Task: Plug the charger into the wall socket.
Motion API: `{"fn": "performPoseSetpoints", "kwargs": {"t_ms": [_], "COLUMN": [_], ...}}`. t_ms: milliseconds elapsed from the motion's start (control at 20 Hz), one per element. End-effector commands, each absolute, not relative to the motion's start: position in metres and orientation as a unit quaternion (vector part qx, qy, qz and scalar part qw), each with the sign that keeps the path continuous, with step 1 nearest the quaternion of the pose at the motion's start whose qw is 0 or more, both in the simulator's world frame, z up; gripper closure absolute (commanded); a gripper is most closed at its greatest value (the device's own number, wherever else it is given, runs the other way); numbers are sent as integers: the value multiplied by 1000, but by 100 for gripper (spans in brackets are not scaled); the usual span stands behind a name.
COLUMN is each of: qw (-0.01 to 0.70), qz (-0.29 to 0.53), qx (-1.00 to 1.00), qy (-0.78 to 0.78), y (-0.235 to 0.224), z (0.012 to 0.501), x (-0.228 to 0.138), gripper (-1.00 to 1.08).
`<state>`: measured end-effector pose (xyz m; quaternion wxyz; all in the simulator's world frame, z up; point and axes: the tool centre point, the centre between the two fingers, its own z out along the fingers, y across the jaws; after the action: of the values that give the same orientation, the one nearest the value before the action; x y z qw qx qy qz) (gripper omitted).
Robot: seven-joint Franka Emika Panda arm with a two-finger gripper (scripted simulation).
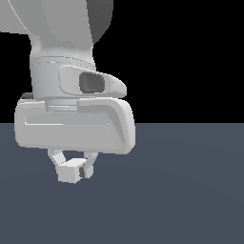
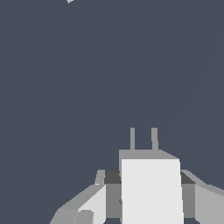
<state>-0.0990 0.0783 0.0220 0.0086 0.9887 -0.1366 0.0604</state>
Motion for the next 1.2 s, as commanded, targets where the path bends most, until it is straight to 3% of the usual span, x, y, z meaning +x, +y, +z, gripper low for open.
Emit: {"fn": "performPoseSetpoints", "kwargs": {"t_ms": [0,1150], "qw": [8,-5], "qz": [61,62], "qx": [991,993], "qy": [-119,101], "y": [74,29], "z": [27,83], "x": [-97,-63], "gripper": [108,108]}}
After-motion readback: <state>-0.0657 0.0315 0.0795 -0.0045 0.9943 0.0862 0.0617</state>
